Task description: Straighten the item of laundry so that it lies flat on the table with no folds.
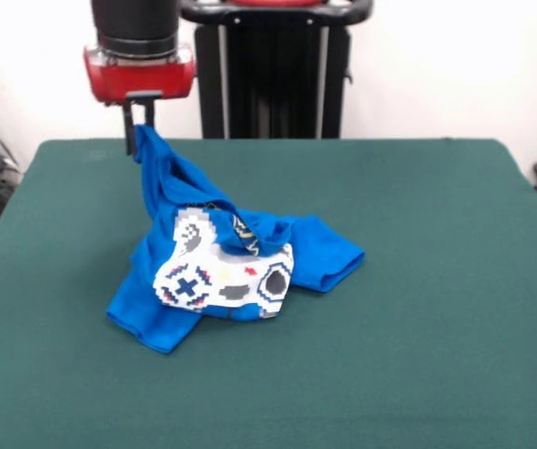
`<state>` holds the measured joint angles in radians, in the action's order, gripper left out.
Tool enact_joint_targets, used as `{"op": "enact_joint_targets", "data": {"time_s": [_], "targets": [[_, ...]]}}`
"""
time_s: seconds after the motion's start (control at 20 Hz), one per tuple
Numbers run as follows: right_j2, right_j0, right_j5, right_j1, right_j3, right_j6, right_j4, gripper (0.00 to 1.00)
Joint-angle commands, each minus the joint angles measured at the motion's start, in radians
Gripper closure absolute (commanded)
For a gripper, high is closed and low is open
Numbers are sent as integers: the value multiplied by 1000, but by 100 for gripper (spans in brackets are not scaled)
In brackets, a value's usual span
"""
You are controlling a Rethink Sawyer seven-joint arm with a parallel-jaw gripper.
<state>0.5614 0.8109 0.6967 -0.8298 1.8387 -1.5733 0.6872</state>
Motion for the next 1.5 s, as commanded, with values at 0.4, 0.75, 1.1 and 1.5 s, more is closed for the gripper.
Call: {"op": "enact_joint_targets", "data": {"time_s": [0.4,0.75,1.1,1.5], "targets": [[-70,21,-444,-108,276,-148,13,100],[-37,126,-453,-73,286,-37,29,100],[126,298,-516,-21,338,22,32,100],[264,424,-501,106,363,92,74,100]]}}
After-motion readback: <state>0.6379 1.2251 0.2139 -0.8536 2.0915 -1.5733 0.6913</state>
